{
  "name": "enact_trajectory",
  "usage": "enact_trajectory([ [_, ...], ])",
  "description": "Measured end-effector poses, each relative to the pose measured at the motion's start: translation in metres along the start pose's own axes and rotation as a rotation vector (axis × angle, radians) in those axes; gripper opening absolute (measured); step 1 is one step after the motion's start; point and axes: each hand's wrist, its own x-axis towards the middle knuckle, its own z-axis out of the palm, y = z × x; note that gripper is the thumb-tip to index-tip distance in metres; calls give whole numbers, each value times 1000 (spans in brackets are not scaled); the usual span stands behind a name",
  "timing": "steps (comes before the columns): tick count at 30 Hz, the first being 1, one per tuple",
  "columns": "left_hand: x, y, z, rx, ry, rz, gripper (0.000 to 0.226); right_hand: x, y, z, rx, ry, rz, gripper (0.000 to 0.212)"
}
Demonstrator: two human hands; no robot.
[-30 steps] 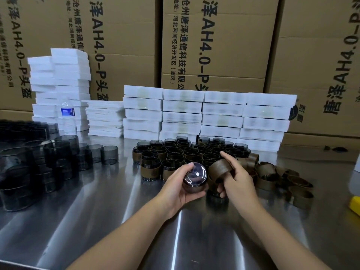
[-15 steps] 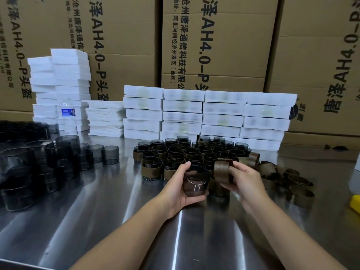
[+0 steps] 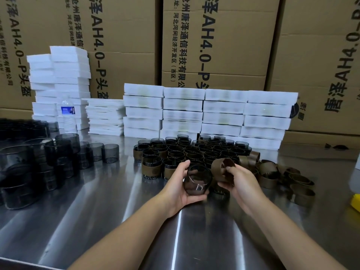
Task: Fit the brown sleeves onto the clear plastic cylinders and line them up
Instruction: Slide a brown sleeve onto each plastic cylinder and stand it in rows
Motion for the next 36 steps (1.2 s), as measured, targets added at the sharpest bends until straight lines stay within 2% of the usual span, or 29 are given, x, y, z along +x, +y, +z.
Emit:
enact_trajectory([
  [4, -2, 1, 2, -29, -3, -13, 38, -3, -2, 2, -49, 57, -42, 22],
  [7, -4, 1, 3, -16, -14, -24, 41, -4, -5, 1, -74, 71, -109, 20],
  [11, -6, 1, 5, 2, -31, -24, 41, -8, -7, -1, -75, 2, -190, 19],
  [17, -6, 0, 5, 59, -56, -9, 48, -7, -4, -1, -84, -55, -195, 6],
  [20, -8, 0, 5, 103, -73, 15, 45, -10, -3, 0, -108, -122, -213, 16],
  [27, -9, -2, 6, 193, -135, 61, 62, -15, -2, 5, -166, -239, -307, 33],
  [36, -3, -5, 2, 133, -166, 69, 39, -19, -3, 7, -236, -283, -386, 33],
])
